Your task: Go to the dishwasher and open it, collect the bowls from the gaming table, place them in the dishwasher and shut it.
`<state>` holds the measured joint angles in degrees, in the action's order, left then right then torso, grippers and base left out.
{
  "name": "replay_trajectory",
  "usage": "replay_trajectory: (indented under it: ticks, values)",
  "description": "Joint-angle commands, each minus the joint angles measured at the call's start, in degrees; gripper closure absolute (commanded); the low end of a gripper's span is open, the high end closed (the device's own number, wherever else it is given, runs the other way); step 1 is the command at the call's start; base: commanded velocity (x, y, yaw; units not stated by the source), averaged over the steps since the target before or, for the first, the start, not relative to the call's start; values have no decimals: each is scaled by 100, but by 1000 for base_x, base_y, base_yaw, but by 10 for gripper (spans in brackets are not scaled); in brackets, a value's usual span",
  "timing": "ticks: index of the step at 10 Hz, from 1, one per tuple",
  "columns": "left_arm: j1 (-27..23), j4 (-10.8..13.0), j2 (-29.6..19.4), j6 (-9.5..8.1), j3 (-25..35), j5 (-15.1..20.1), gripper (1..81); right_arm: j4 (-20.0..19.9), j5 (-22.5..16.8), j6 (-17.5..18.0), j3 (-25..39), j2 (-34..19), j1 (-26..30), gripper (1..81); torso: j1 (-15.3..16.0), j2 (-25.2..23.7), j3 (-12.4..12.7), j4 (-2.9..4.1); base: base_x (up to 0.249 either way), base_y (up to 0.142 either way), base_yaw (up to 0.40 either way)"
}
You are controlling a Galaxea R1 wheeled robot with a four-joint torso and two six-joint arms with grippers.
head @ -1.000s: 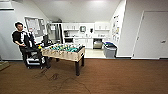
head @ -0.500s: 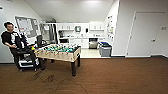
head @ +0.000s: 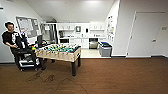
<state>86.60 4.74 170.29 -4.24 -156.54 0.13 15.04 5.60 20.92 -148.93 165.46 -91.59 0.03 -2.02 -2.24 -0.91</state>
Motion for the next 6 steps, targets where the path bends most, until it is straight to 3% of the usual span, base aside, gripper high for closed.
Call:
replay_trajectory:
  ticks: [1,3,6]
  values:
    - [-297,18,-47,46,-17,294,811,25,-252,-18,-3,-63,268,811,0,0,0,0,0,0,0]
    - [-297,18,-47,46,-17,294,811,34,-252,-18,5,-55,250,811,2,0,0,0,0,0,0]
    - [-289,27,-30,46,-17,294,811,34,-252,-18,-3,-46,241,811,-3,-11,2,0,118,0,0]
